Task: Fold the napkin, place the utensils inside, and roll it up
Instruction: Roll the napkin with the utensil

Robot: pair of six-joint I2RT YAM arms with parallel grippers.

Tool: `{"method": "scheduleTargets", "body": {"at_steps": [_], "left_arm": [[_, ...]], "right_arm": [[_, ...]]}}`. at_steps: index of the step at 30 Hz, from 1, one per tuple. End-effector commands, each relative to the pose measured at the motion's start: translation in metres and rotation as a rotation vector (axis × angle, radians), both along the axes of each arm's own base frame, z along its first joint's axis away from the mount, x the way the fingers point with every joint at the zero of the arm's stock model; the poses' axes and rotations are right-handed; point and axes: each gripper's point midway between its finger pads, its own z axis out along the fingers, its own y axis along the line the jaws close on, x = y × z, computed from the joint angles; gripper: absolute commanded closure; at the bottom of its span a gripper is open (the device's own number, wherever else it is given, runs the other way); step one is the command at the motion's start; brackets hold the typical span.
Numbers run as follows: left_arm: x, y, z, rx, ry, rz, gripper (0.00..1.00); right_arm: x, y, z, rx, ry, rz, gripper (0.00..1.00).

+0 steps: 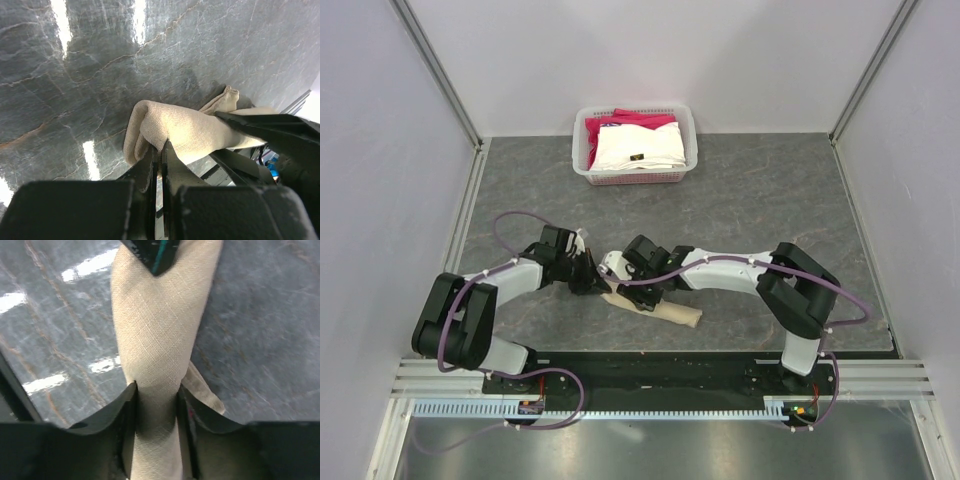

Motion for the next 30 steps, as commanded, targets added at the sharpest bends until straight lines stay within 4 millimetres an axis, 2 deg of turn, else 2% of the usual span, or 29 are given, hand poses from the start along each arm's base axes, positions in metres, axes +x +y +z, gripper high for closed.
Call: {"method": "scheduleTargets", "body": {"at_steps": [1,3,4,5,6,7,8,10,11,13,15,22,30], "left_arm": [[0.009,0.003,0.014,0.020,-0.085,-0.022,0.85],[0.014,0.007,0.023,0.036,-0.136,-0.003,0.74],[0.015,0.009,0.024,0.047,-0.150,0.007,0.65],[0.016,0.013,0.024,0.070,-0.162,0.023,0.61],[0.018,0.015,0.031,0.072,-0.196,0.033,0.58],[0.018,0.017,0.032,0.079,-0.211,0.041,0.50],[0.017,0.021,0.031,0.096,-0.219,0.056,0.48],[0.018,0.023,0.038,0.095,-0.255,0.073,0.43],[0.015,0.025,0.035,0.095,-0.257,0.074,0.43],[0.015,0.023,0.042,0.076,-0.291,0.083,0.42],[0.012,0.023,0.040,0.063,-0.295,0.083,0.42],[0.006,0.019,0.040,0.022,-0.332,0.077,0.44],[-0.001,0.014,0.031,-0.009,-0.305,0.049,0.55]], "right_arm": [[-0.012,0.001,-0.014,0.008,0.153,0.028,0.62],[-0.011,-0.002,-0.018,0.028,0.220,0.018,0.67],[-0.012,-0.003,-0.018,0.040,0.248,0.020,0.68],[-0.018,0.000,-0.017,0.070,0.308,0.037,0.70],[-0.016,-0.002,-0.017,0.089,0.339,0.027,0.71],[-0.018,0.000,-0.014,0.117,0.379,0.035,0.71],[-0.024,0.003,-0.012,0.157,0.448,0.053,0.71],[-0.022,0.000,-0.015,0.188,0.523,0.039,0.72],[-0.022,0.002,-0.010,0.231,0.572,0.047,0.72],[-0.026,0.001,-0.016,0.242,0.647,0.045,0.73],[-0.025,0.004,-0.011,0.288,0.713,0.053,0.73],[-0.026,0.006,-0.022,0.292,0.903,0.010,0.73],[-0.013,0.008,-0.029,0.277,0.935,-0.047,0.72]]}}
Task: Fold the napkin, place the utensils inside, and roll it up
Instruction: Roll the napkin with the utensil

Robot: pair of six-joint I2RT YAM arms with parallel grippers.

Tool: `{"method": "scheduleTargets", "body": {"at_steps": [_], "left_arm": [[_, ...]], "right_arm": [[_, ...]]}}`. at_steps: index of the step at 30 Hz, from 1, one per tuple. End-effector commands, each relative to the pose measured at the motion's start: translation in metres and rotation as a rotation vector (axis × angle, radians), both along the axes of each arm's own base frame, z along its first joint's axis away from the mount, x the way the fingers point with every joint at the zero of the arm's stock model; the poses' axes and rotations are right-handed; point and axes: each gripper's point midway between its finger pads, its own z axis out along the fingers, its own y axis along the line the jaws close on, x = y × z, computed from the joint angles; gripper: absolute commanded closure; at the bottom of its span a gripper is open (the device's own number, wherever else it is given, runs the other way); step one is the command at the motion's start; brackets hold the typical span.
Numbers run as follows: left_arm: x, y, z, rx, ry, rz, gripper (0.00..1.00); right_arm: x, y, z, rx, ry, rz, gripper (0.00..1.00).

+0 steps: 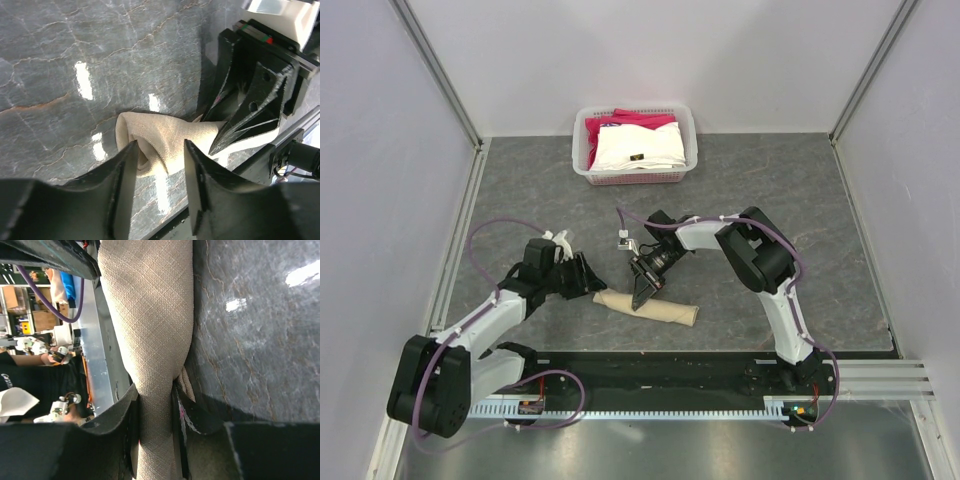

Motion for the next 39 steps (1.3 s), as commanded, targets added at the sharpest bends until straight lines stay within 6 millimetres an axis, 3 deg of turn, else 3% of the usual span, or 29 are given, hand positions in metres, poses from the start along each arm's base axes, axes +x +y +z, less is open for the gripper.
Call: {"method": "scheduleTargets", "body": {"at_steps": [1,7,10,12,14,17,20,21,26,28,34,39], "left_arm": [[0.003,-0.007,0.003,-0.043,-0.023,-0.023,0.59],[-0.001,-0.011,-0.008,-0.053,0.019,-0.041,0.75],[-0.001,-0.011,-0.012,-0.049,0.037,-0.044,0.87],[-0.001,-0.010,-0.013,-0.045,0.042,-0.044,0.96],[0.000,-0.010,-0.014,-0.040,0.048,-0.037,0.98],[0.002,-0.007,-0.018,-0.021,0.067,-0.024,0.98],[0.003,-0.004,-0.024,0.009,0.106,-0.005,0.98],[0.003,-0.003,-0.025,0.014,0.115,-0.003,0.98],[0.008,-0.003,-0.030,0.039,0.178,-0.003,0.98],[0.011,-0.005,-0.028,0.032,0.186,-0.012,0.98],[0.014,-0.008,-0.030,0.004,0.249,-0.035,0.98],[0.017,-0.011,-0.028,-0.008,0.252,-0.044,0.98]], "right_arm": [[0.005,-0.005,-0.026,-0.085,-0.009,-0.010,0.72],[0.013,-0.005,-0.026,-0.104,-0.017,-0.034,0.70],[0.020,-0.005,-0.021,-0.110,-0.032,-0.053,0.65],[0.027,-0.004,-0.015,-0.119,-0.069,-0.071,0.57],[0.035,-0.003,-0.009,-0.131,-0.109,-0.092,0.44],[0.056,-0.002,0.006,-0.149,-0.229,-0.149,0.32],[0.074,-0.001,0.025,-0.143,-0.365,-0.197,0.27],[0.082,0.001,0.041,-0.119,-0.427,-0.217,0.26],[0.082,-0.006,0.056,-0.121,-0.680,-0.235,0.15],[0.072,-0.008,0.060,-0.115,-0.797,-0.190,0.09],[0.046,-0.014,0.047,-0.183,-1.016,-0.060,0.02],[0.048,-0.021,0.032,-0.271,-1.101,-0.024,0.02]]}}
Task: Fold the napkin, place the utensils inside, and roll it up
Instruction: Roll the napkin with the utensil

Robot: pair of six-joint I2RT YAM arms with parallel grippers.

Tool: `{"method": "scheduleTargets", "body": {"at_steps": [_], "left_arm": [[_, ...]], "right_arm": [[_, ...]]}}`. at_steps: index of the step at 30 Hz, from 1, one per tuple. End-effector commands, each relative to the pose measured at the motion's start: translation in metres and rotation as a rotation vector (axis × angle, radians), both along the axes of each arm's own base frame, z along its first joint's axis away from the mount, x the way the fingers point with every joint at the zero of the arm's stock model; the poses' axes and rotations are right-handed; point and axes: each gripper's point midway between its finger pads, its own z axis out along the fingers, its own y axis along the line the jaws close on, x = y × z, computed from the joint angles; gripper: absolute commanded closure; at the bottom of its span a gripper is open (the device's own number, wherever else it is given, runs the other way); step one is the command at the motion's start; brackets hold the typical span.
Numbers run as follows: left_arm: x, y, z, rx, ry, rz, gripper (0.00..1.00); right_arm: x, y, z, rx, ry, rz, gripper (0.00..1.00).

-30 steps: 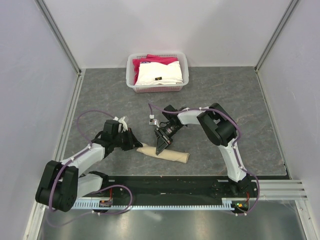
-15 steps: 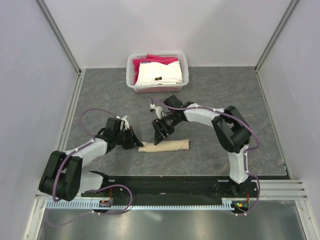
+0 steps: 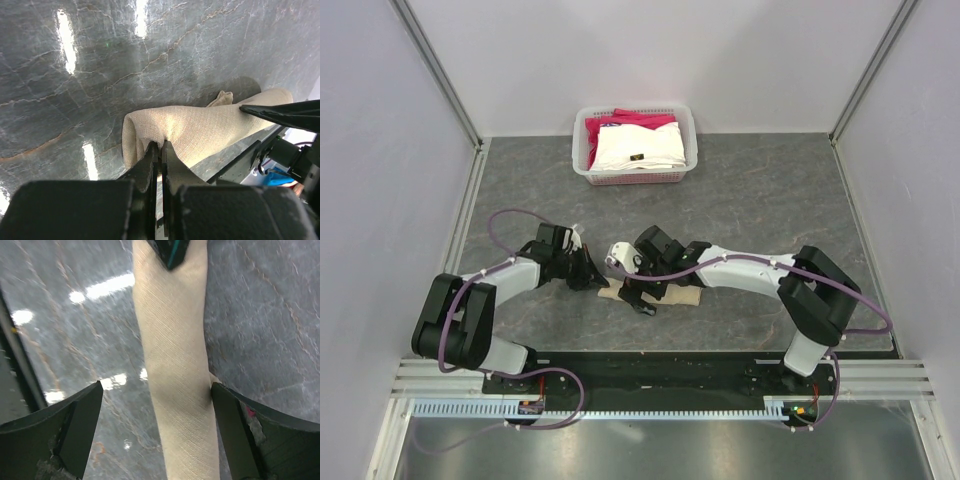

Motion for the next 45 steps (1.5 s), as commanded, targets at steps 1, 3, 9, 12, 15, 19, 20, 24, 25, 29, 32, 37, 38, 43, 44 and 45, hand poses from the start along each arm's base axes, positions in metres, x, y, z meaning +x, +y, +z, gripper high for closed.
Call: {"method": "scheduleTargets", "body": {"at_steps": [1,3,9,12,15,19,20,24,25,29,32,37,38,43,44,45], "left_arm": [[-0.001,0.003,-0.004,0.023,0.019,-0.013,0.98],[0.000,0.003,-0.003,0.021,0.020,-0.016,0.98],[0.001,0.001,-0.001,0.014,0.015,-0.027,0.98],[0.002,0.000,0.000,0.010,0.013,-0.029,0.98],[0.003,0.000,0.002,0.008,0.005,-0.035,0.98],[0.008,0.002,0.009,0.019,-0.039,-0.025,0.75],[0.009,0.004,0.009,0.030,-0.051,-0.016,0.69],[0.016,0.018,0.017,0.092,-0.133,0.047,0.46],[0.019,0.019,0.026,0.092,-0.169,0.057,0.43],[0.018,0.024,0.036,0.091,-0.250,0.082,0.39],[0.016,0.023,0.040,0.070,-0.291,0.087,0.37],[0.016,0.018,0.037,0.040,-0.306,0.070,0.37],[0.015,0.018,0.034,0.039,-0.299,0.065,0.37],[0.016,0.013,0.033,0.015,-0.301,0.047,0.45],[0.013,0.013,0.031,0.012,-0.292,0.044,0.46],[0.015,0.009,0.034,-0.008,-0.303,0.038,0.47]], "right_arm": [[0.025,-0.010,-0.004,-0.077,-0.167,-0.020,0.02],[0.030,-0.012,-0.006,-0.098,-0.191,-0.027,0.02],[0.024,-0.010,-0.021,-0.134,-0.152,0.027,0.08],[0.014,-0.008,-0.030,-0.141,-0.092,0.056,0.11],[0.011,-0.009,-0.037,-0.153,-0.045,0.054,0.18],[0.005,-0.010,-0.042,-0.149,0.065,0.048,0.39],[-0.001,-0.009,-0.043,-0.138,0.114,0.059,0.43],[-0.007,-0.015,-0.045,-0.089,0.302,0.052,0.58],[-0.010,-0.018,-0.052,-0.095,0.352,0.047,0.60],[-0.022,-0.018,-0.051,-0.054,0.550,0.058,0.63],[-0.026,-0.017,-0.052,-0.028,0.651,0.054,0.64],[-0.025,-0.017,-0.056,-0.007,0.737,0.019,0.64],[-0.024,-0.017,-0.057,-0.015,0.732,0.013,0.64],[-0.019,-0.019,-0.059,-0.021,0.734,-0.012,0.64],[-0.019,-0.020,-0.059,-0.022,0.735,-0.016,0.64],[-0.018,-0.020,-0.061,-0.029,0.734,-0.023,0.63]]}}
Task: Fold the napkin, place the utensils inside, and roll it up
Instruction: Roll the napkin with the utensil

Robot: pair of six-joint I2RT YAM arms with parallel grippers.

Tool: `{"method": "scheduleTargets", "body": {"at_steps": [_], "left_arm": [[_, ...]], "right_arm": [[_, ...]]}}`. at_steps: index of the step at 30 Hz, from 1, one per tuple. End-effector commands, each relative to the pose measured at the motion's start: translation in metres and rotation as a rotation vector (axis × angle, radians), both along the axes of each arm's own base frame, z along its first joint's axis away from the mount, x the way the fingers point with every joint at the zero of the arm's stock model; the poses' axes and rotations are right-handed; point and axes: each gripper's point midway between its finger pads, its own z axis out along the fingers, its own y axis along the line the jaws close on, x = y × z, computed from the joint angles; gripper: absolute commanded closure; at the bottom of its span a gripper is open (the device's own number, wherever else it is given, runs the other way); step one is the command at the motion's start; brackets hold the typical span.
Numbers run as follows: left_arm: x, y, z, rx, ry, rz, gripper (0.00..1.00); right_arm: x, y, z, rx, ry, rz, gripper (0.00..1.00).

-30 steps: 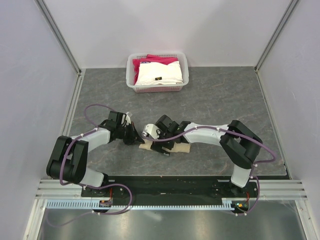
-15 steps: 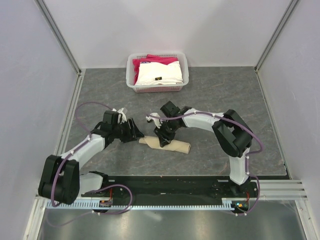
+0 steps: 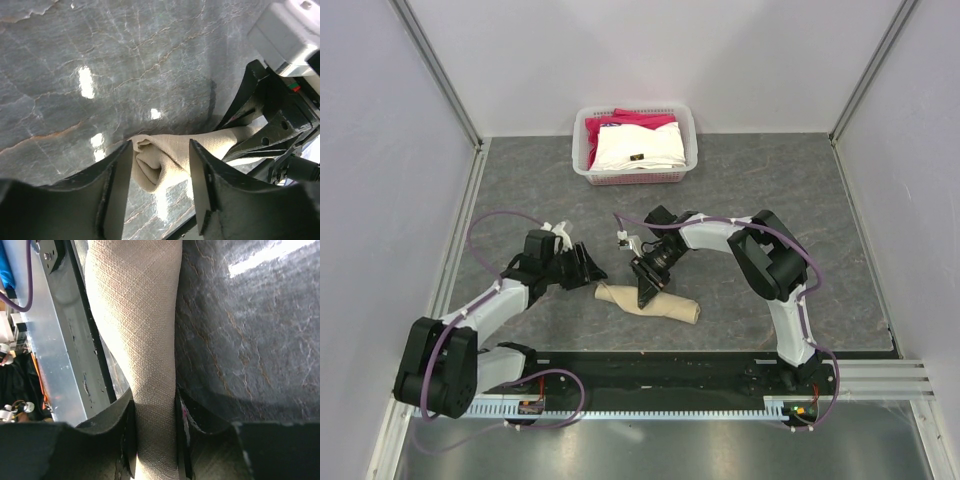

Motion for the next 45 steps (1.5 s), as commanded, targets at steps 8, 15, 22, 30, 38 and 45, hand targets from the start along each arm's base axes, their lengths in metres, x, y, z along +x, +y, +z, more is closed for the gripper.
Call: {"method": "scheduleTargets", "body": {"at_steps": [8,15,22,30,38,45], "left_arm": [[-0.006,-0.017,0.001,-0.110,-0.029,-0.067,0.48],[-0.009,-0.023,-0.006,-0.148,-0.011,-0.088,0.58],[-0.001,-0.017,-0.019,-0.092,0.043,-0.057,0.98],[0.000,-0.019,-0.027,-0.075,0.138,-0.075,0.98],[0.006,-0.022,-0.029,-0.073,0.154,-0.091,0.98],[0.002,-0.021,-0.030,-0.067,0.173,-0.095,0.98]], "right_arm": [[0.003,-0.017,-0.033,-0.140,0.019,-0.032,0.63],[0.006,-0.015,-0.032,-0.140,0.014,-0.041,0.61],[0.017,-0.012,-0.012,-0.133,-0.047,-0.073,0.37],[0.050,-0.010,0.034,-0.102,-0.374,-0.139,0.11],[0.047,-0.002,0.041,-0.080,-0.602,-0.101,0.02],[0.042,0.003,0.025,-0.107,-0.606,-0.060,0.02]]}}
